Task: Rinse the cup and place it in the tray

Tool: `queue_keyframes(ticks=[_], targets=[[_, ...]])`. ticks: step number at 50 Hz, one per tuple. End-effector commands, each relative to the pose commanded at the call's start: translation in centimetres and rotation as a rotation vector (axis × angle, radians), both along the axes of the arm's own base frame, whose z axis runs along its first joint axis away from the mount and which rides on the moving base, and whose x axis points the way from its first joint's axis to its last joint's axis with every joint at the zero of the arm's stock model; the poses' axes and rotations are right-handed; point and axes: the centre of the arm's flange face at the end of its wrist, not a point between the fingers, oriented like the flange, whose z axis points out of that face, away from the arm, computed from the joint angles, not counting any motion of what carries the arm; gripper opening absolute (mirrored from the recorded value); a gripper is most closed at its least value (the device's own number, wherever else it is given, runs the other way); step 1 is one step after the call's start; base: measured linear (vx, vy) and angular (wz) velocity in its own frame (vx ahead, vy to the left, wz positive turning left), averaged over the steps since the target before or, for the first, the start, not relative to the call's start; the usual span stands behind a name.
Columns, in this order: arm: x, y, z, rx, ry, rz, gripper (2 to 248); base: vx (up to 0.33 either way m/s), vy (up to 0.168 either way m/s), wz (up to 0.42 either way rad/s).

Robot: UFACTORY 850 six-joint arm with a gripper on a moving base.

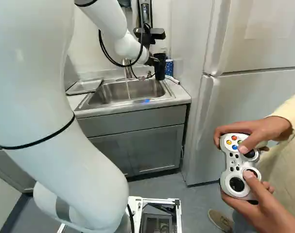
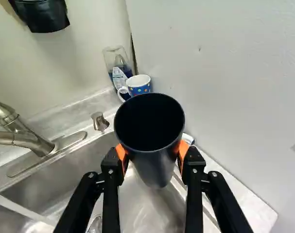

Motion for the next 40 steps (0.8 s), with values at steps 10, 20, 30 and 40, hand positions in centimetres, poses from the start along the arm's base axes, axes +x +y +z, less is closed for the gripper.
queue_keyframes(ticks=[10, 20, 30, 40], targets=[[1.0, 1.3, -1.1, 0.002, 0.019, 0.025, 121, 0.000, 0.000, 0.000], [2.1, 2.5, -2.3, 0.005, 0.041, 0.050, 121, 0.000, 0.000, 0.000], [2.3, 3.1, -3.5, 0.012, 0.069, 0.066, 121, 0.000, 0.000, 0.000], [2.3, 3.6, -4.0, 0.019, 0.085, 0.081, 121, 0.000, 0.000, 0.000]])
